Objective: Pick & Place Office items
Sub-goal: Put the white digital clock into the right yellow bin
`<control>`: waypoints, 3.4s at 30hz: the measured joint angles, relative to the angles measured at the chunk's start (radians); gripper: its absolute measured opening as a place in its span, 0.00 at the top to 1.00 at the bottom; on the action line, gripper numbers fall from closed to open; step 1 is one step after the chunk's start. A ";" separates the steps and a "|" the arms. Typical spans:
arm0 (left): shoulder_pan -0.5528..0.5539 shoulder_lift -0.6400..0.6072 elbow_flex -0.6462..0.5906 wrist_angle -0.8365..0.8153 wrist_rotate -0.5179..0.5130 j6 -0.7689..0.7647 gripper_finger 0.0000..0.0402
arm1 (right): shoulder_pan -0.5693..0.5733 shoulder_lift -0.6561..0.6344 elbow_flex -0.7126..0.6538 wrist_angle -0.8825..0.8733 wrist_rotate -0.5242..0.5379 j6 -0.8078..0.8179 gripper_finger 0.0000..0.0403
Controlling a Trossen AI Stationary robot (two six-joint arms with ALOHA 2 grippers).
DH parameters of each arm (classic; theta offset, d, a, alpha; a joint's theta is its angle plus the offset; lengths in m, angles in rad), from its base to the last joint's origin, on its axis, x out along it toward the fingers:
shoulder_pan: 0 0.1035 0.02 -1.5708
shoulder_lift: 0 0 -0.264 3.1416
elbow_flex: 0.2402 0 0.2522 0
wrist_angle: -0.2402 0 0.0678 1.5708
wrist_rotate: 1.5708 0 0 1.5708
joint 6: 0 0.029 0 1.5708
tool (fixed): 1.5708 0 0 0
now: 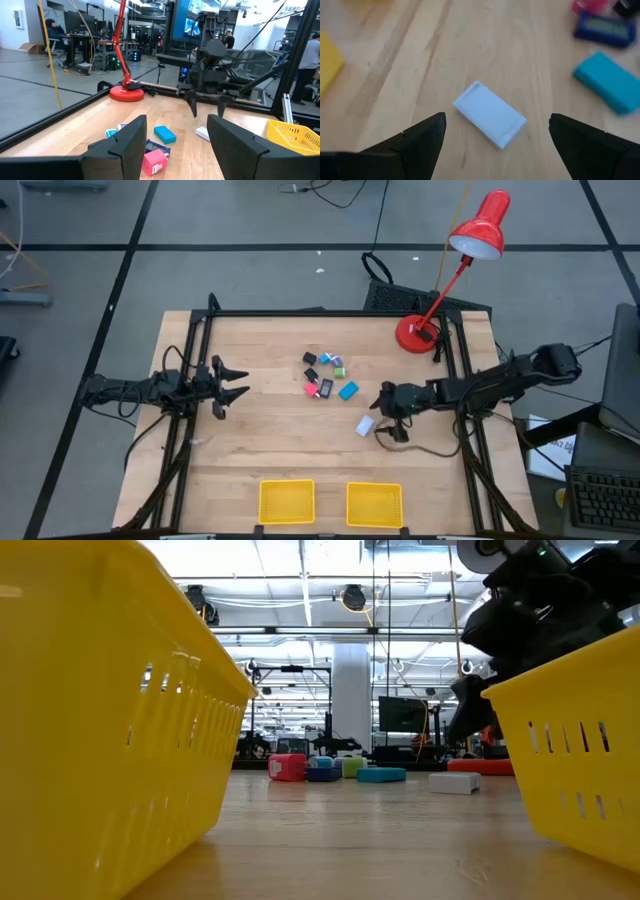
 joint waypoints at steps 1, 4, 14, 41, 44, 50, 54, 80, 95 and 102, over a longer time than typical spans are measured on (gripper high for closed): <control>0.000 0.000 0.000 0.000 0.000 0.000 0.47 | 0.009 0.015 0.000 0.021 0.002 -0.028 0.15; 0.000 0.000 0.000 0.000 0.000 0.000 0.47 | 0.022 0.083 0.002 0.094 0.000 -0.059 0.15; 0.000 0.000 0.000 0.000 0.000 0.000 0.47 | -0.007 0.270 0.002 0.210 -0.004 -0.143 0.15; 0.000 0.000 0.000 0.000 0.000 0.000 0.47 | -0.054 0.279 0.003 0.165 -0.004 -0.131 0.62; 0.000 0.000 0.000 0.000 0.000 0.000 0.47 | -0.054 0.279 0.003 0.165 -0.001 -0.131 0.62; 0.000 0.000 0.000 0.000 0.000 0.000 0.47 | -0.064 0.262 0.003 0.159 0.021 -0.026 0.61; 0.000 0.000 0.000 0.000 0.000 0.000 0.47 | -0.100 0.205 0.002 0.088 0.021 0.048 0.61; 0.000 0.000 0.000 0.000 0.000 0.000 0.47 | -0.216 -0.402 -0.175 -0.280 0.365 0.219 0.62; 0.000 0.000 0.000 0.000 0.000 0.000 0.47 | -0.007 -0.470 -0.289 0.164 0.182 0.402 0.62; 0.000 0.000 0.000 0.000 0.000 0.000 0.47 | 0.255 -0.464 -0.303 0.468 0.248 0.412 0.62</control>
